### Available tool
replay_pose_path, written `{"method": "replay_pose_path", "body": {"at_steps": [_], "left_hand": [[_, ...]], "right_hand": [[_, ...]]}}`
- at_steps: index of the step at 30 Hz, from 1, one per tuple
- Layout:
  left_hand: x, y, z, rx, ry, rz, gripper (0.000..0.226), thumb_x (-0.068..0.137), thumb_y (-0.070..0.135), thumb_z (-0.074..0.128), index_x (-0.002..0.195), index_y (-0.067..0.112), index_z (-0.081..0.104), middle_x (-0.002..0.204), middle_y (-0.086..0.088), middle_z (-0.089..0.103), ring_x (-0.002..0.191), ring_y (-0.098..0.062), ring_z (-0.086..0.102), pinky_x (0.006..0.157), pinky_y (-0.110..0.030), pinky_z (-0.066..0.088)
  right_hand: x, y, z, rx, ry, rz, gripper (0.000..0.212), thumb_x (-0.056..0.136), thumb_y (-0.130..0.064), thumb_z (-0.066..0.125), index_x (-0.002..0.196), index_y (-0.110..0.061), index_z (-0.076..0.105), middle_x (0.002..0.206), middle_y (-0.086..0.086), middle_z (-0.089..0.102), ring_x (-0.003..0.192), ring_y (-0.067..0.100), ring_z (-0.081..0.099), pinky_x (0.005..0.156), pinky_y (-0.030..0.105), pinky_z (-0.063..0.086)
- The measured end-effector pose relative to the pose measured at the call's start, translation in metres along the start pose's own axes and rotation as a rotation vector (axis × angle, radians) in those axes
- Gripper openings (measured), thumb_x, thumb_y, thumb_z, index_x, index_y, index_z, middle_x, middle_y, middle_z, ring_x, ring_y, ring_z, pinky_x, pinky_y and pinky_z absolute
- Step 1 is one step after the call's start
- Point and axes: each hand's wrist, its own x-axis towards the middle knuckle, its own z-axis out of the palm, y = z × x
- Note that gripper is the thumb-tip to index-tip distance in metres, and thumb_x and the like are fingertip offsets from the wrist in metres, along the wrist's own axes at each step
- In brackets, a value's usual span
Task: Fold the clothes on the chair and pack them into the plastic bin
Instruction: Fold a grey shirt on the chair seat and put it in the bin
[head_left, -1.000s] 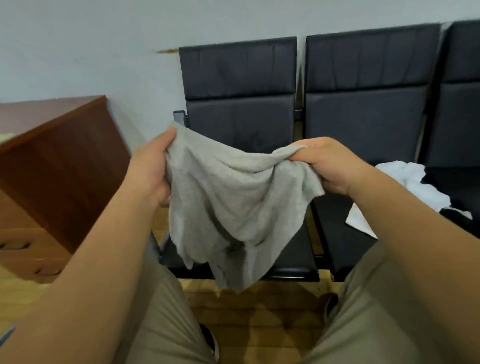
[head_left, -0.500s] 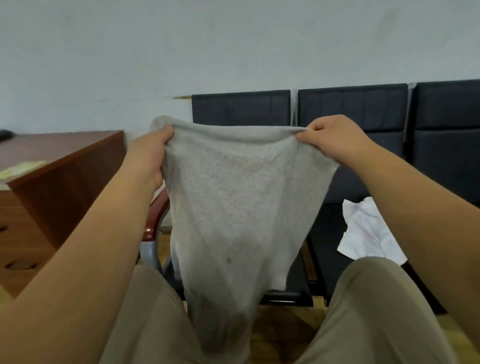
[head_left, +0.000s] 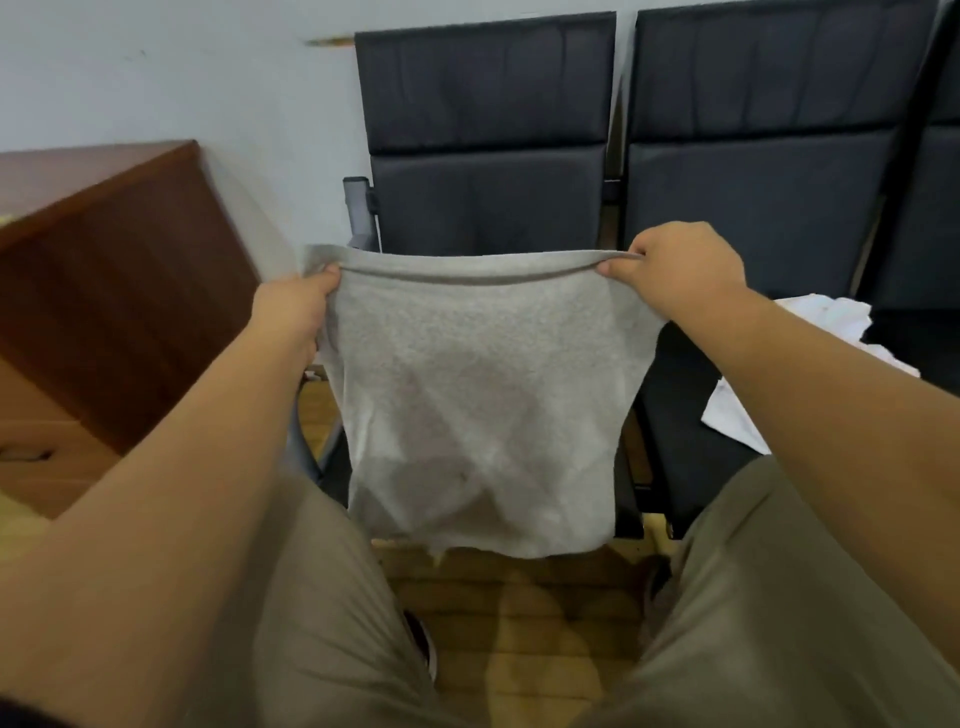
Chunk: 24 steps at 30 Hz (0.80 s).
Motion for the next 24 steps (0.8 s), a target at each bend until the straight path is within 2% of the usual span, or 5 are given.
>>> {"method": "replay_pose_path", "body": {"at_steps": [5,8,17,22,24], "left_hand": [[0.036,0.001,0.016,0.042,0.029,0.030,0.068,0.072,0.055,0.090,0.124,0.016,0.072,0.113,0.000,0.076,0.105,-0.027,0.073,0.095,-0.041,0.060],[0.057,0.007,0.029,0.033,0.054,0.073,0.067,0.072,0.058,0.086,0.123,0.018,0.073,0.114,0.001,0.077,0.104,-0.025,0.073,0.097,-0.043,0.059],[0.108,-0.067,0.076,0.225,0.033,-0.032,0.032,0.097,0.045,0.073,0.120,0.023,0.070,0.103,0.005,0.072,0.094,-0.022,0.070,0.100,-0.040,0.055],[0.170,-0.113,0.083,0.422,0.032,-0.084,0.059,0.071,0.071,0.068,0.110,0.027,0.067,0.118,-0.007,0.073,0.106,-0.034,0.071,0.099,-0.053,0.058],[0.187,-0.122,0.092,0.468,0.014,-0.079,0.058,0.078,0.064,0.066,0.116,0.020,0.071,0.124,-0.013,0.072,0.112,-0.036,0.070,0.100,-0.053,0.058]], "right_hand": [[0.034,-0.008,0.012,0.102,0.123,0.059,0.050,0.096,-0.067,0.061,0.085,-0.019,0.070,0.081,0.003,0.066,0.073,0.023,0.063,0.061,0.036,0.051],[0.059,-0.016,0.016,0.177,0.225,0.029,0.045,0.100,-0.063,0.057,0.091,-0.020,0.067,0.085,0.000,0.063,0.078,0.022,0.060,0.061,0.035,0.042],[0.110,-0.012,0.092,-0.014,-0.084,0.002,0.037,0.103,-0.060,0.056,0.095,-0.026,0.069,0.092,0.000,0.065,0.083,0.024,0.063,0.069,0.039,0.055],[0.132,0.009,0.149,-0.069,-0.156,0.020,0.037,0.101,-0.063,0.056,0.091,-0.030,0.070,0.086,-0.004,0.062,0.074,0.016,0.058,0.061,0.035,0.048],[0.141,0.018,0.170,-0.066,-0.161,0.045,0.036,0.101,-0.063,0.056,0.092,-0.031,0.069,0.086,-0.004,0.061,0.073,0.014,0.055,0.061,0.034,0.046]]}}
